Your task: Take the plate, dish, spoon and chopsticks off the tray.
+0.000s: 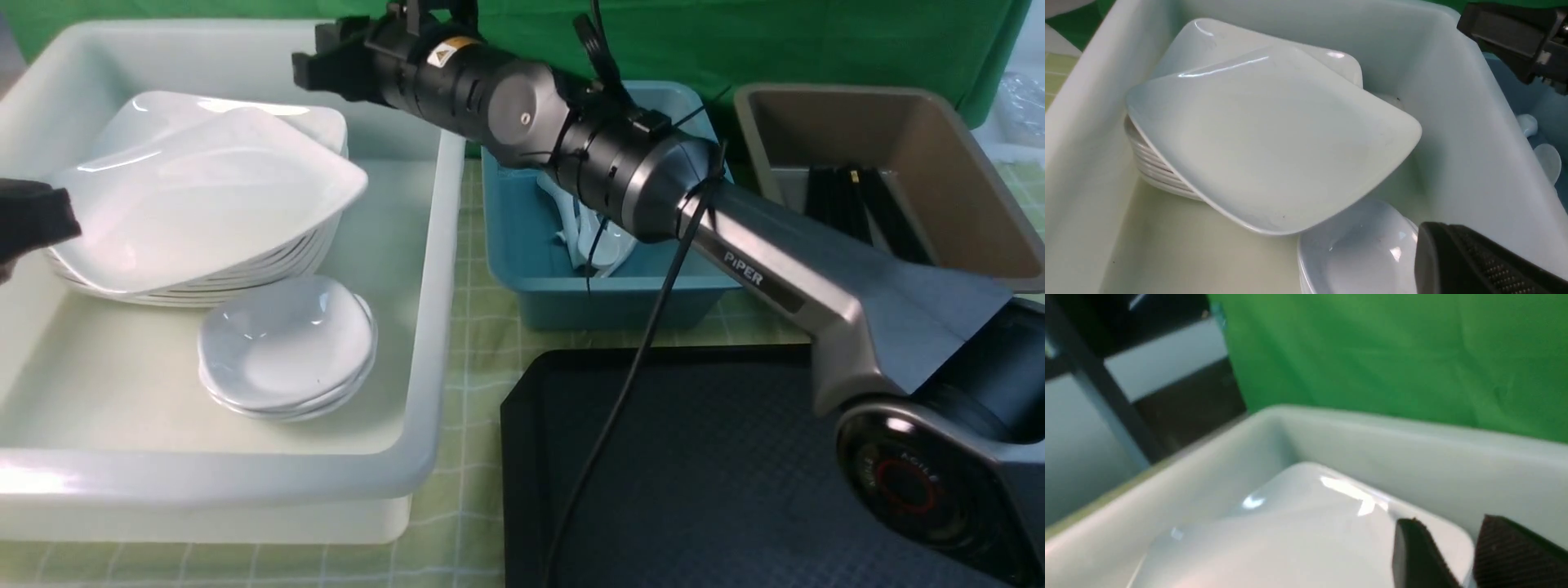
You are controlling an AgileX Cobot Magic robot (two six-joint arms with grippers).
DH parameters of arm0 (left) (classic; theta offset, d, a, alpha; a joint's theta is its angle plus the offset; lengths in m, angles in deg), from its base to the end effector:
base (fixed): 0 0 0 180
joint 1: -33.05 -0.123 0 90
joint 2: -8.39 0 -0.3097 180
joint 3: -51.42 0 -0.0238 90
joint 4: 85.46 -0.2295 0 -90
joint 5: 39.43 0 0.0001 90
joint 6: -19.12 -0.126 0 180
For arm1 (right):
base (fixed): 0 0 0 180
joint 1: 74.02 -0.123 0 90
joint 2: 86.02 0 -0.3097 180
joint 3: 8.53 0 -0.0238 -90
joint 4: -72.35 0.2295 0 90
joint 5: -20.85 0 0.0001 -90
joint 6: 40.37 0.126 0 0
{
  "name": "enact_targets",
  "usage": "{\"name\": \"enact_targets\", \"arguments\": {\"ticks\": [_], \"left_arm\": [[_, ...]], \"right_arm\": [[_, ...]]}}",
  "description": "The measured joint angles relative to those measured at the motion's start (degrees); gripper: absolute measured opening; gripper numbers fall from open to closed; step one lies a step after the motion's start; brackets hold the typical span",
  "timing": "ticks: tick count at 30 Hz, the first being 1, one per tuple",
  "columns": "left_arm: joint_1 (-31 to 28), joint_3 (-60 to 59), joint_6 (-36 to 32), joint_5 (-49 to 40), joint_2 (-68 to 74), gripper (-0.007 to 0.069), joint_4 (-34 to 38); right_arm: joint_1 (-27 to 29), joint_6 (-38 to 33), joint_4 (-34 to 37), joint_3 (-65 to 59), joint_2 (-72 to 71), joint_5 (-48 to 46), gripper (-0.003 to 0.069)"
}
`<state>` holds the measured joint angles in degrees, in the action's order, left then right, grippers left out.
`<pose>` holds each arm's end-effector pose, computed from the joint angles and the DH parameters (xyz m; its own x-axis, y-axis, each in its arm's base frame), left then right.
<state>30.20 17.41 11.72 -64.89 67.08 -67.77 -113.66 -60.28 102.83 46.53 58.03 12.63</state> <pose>0.1812 -0.0075 0.3436 -0.4598 -0.1724 -0.8711 -0.0025 0.9812 -0.1929 0.4598 0.3929 0.3192 -0.2042 0.0627 -0.9769 -0.6660 0.7225 0.1856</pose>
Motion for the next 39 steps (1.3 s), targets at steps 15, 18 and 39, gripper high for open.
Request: {"name": "enact_targets", "arguments": {"ticks": [15,18,39], "left_arm": [[1.2,23.8,-15.0,-16.7,30.7,0.0003,11.4],[3.9,29.7,-16.2,-20.0,37.6,0.0003,10.6],[11.8,60.8,-13.0,-22.0,71.1,0.0003,1.3]], "right_arm": [[0.5,5.8,-35.2,0.3,-23.8,-58.6,0.0029],[2.4,7.0,-36.7,-0.1,-25.9,-58.6,0.0026],[10.4,11.9,-30.9,-6.1,-29.8,-58.6,0.0024]]}}
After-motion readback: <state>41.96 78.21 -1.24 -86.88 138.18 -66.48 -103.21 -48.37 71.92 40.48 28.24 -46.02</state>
